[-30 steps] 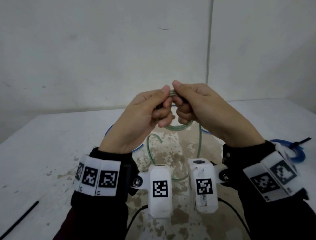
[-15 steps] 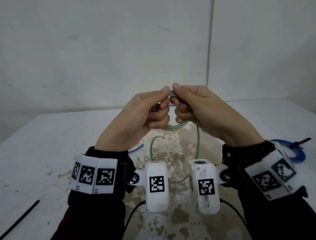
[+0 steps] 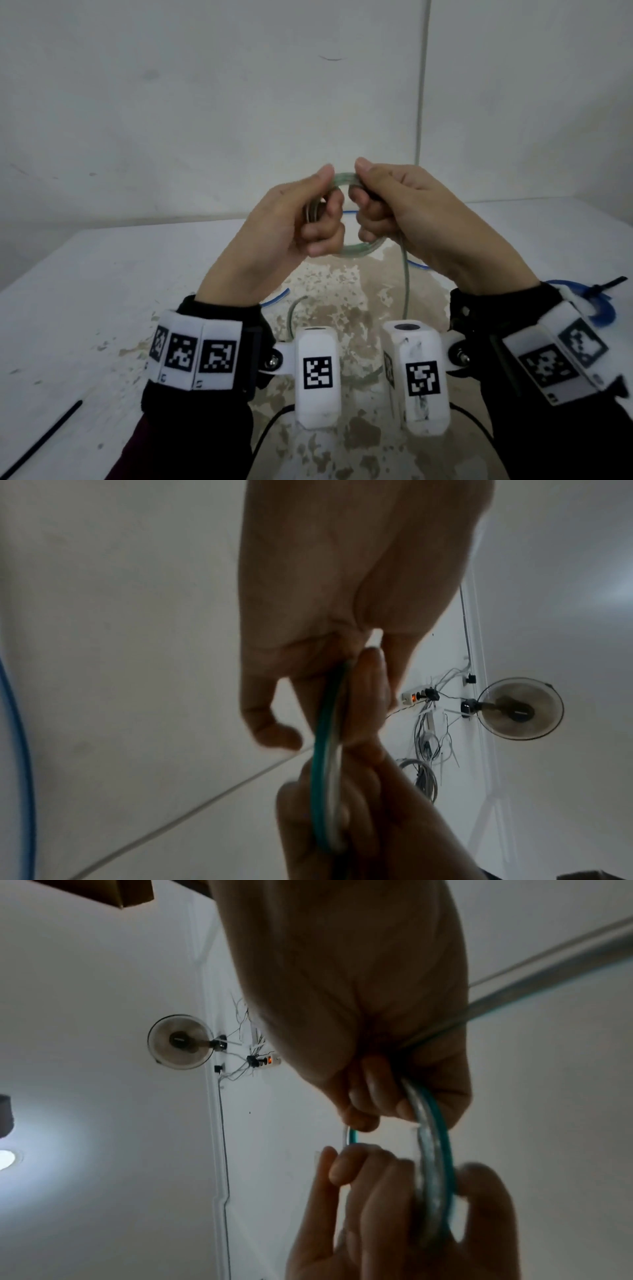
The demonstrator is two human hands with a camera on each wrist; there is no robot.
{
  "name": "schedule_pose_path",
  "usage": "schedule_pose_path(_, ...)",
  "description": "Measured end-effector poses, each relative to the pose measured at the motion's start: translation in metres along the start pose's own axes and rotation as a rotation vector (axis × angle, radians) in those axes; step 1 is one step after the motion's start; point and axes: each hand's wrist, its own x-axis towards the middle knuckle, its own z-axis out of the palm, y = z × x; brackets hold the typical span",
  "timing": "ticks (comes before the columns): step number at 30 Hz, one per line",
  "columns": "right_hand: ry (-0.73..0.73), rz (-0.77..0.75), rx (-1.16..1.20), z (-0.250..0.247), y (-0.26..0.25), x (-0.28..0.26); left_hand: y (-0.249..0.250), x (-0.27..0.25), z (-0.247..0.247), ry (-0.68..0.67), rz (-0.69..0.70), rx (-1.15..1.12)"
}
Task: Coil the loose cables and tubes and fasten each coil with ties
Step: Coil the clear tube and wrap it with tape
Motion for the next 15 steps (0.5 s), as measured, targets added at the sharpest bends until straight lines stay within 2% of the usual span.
schedule_pose_path(1,-0.012,0.007,-0.026,0.0002,0.0008,-0.0008,-0.0003,-0.0007,-0.0014,-0.017,-0.022,0.059)
schedule_pose_path(3,-0.018,-0.004,-0.037,0.0020,0.0025,-0.0005,-0.0010,-0.0017,-0.0016,0.008,0.048,0.116)
schedule_pose_path(5,-0.004,-0.032,0.006,0.0017,0.0023,0.0011,-0.0019,-0.0006,-0.0005,0.054,0.122,0.056)
schedule_pose_path(9,-0.012,-0.014,0.039,-0.0015,0.0016,0.0009,-0.0009,0.0004,0.0008,-0.019,0.033,0.027)
schedule_pose_path(11,0.001,-0.036,0.051,0.0010,0.0026,0.0010,-0.0011,0.0004,0.0040,0.008,0.091,0.023)
schedule_pose_path(13,0.001,-0.073,0.115,0.0027,0.0021,0.0023,-0.0011,0.0016,0.0066,0.042,0.151,-0.077)
schedule_pose_path(15,-0.018,-0.069,0.166,0.0016,-0.0004,0.0020,0.0000,0.0028,0.0043,0.023,0.143,-0.143)
